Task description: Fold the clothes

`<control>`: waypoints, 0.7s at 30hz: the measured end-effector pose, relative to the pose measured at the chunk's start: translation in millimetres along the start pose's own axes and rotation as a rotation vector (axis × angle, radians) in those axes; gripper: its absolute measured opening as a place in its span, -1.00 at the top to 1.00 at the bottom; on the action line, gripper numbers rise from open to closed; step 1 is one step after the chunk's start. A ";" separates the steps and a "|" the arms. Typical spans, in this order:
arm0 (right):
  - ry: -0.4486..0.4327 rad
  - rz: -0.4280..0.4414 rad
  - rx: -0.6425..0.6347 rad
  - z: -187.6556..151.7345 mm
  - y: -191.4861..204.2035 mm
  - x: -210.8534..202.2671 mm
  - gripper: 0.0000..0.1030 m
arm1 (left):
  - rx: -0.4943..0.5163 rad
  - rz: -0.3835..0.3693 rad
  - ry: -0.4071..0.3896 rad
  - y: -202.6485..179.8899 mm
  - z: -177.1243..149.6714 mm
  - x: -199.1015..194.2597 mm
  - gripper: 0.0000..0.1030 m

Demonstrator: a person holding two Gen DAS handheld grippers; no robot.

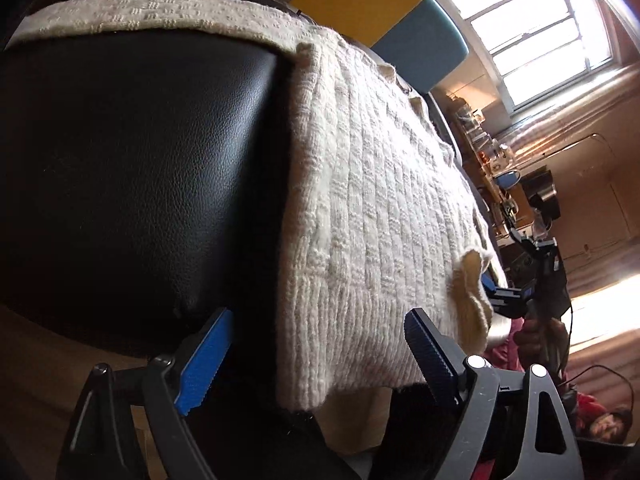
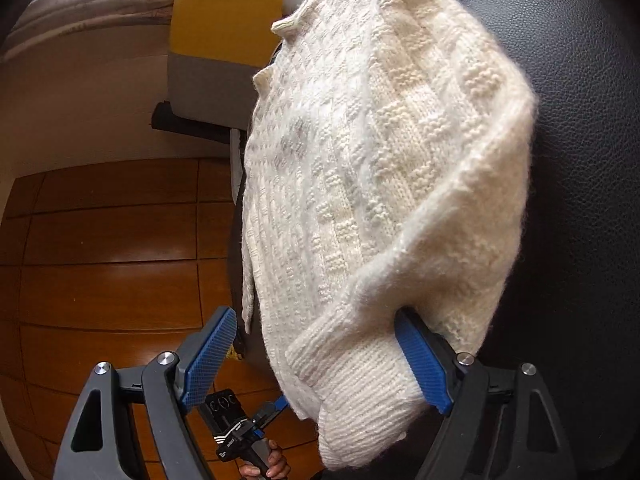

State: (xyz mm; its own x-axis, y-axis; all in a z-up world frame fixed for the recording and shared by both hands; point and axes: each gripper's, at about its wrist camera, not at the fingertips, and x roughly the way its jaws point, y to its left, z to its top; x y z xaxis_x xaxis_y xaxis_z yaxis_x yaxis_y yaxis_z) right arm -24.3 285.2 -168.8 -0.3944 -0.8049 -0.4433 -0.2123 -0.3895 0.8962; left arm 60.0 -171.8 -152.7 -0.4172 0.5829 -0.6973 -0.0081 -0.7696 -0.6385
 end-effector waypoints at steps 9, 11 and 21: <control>-0.066 -0.132 -0.237 -12.5 30.2 -20.2 -0.62 | 0.214 0.231 -0.002 -53.9 5.3 25.9 0.26; -0.088 -0.180 -0.300 -16.7 38.2 -29.6 -0.62 | 0.103 0.169 0.024 -45.7 17.9 25.2 0.77; -0.159 -0.440 -0.455 -66.3 26.5 -76.2 0.54 | -0.034 -0.156 -0.095 -93.1 87.1 -28.1 0.85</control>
State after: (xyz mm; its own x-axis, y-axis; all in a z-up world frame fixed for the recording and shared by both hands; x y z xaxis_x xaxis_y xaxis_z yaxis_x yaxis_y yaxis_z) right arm 59.4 306.5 -110.1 -0.4919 -0.4644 -0.7365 0.0020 -0.8465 0.5324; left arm -6.6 -139.3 -45.3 -0.4971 0.6659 -0.5564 -0.0495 -0.6619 -0.7480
